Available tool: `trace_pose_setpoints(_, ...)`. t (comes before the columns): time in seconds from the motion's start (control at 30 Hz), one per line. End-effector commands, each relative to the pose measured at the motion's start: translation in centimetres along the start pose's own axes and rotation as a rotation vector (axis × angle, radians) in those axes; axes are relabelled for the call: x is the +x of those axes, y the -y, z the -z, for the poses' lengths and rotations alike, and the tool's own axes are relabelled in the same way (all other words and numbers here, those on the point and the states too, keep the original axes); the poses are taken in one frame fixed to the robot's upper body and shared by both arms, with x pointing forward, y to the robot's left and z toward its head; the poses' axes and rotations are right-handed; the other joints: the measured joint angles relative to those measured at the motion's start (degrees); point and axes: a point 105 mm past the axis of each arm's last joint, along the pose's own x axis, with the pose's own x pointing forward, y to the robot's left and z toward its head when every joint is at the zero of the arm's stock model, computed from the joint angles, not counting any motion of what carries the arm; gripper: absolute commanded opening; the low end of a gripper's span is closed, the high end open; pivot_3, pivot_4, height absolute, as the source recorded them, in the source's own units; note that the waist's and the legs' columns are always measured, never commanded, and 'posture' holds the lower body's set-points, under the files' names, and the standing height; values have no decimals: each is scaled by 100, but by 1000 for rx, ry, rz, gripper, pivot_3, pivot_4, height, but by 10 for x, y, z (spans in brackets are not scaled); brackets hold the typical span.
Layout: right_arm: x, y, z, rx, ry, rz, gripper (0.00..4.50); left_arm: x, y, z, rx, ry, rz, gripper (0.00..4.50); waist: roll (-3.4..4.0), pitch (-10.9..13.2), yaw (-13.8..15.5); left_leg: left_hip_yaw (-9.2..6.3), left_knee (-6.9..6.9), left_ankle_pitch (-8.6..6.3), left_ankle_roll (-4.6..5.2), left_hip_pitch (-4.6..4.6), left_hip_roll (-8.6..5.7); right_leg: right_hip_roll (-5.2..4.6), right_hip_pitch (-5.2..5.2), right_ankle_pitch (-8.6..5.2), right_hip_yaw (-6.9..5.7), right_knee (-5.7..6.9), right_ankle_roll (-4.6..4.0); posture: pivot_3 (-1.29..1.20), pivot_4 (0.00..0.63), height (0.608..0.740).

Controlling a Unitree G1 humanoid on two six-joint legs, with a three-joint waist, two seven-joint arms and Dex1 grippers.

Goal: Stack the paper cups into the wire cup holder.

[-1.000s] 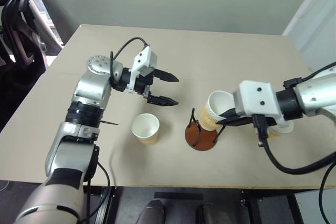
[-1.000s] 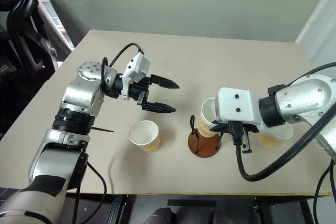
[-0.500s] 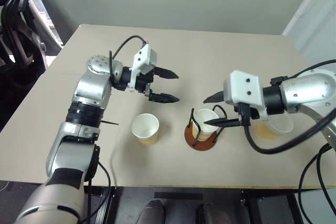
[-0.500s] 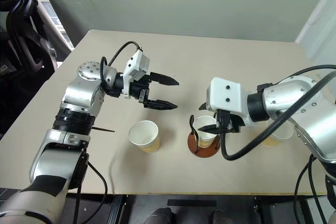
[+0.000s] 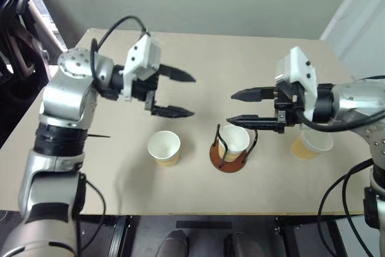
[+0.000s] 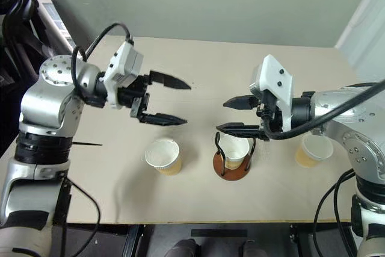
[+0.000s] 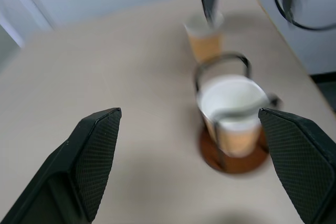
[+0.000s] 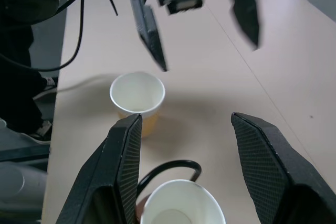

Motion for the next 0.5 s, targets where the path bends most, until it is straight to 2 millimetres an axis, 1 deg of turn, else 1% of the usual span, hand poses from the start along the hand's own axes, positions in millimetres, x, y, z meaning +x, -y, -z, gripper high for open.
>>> trace_pose_setpoints(0.03, -8, -9, -5, -57, 18, -36, 2666, -11, 17, -8, 22, -50, 65, 4500, 0, 0, 10, -2, 0, 0, 0, 0, -1, -1, 1, 0, -1, -1, 0, 0, 150, 740)
trace_pose_setpoints(0.13, -9, -11, 1, -43, 1, -53, 2666, -20, 31, 0, -3, -120, 106, 4500, 0, 0, 1, -3, -4, 0, 0, 0, -1, -2, 2, 0, 0, -7, 0, 0, 150, 740)
trace_pose_setpoints(0.23, -10, -11, 4, -28, -4, -61, 2666, -22, 42, 10, 12, -199, 134, 4500, 0, 0, -8, -3, -7, 0, -1, 3, 0, -2, 3, 0, 0, -5, -1, 0, 150, 740)
trace_pose_setpoints(0.5, -9, -13, 12, -15, -47, -81, 2666, -22, 51, 34, 74, -330, 152, 4500, 0, 0, -16, -4, -7, 0, -1, 4, 0, -3, 4, -1, 0, -2, -3, 0, 150, 740)
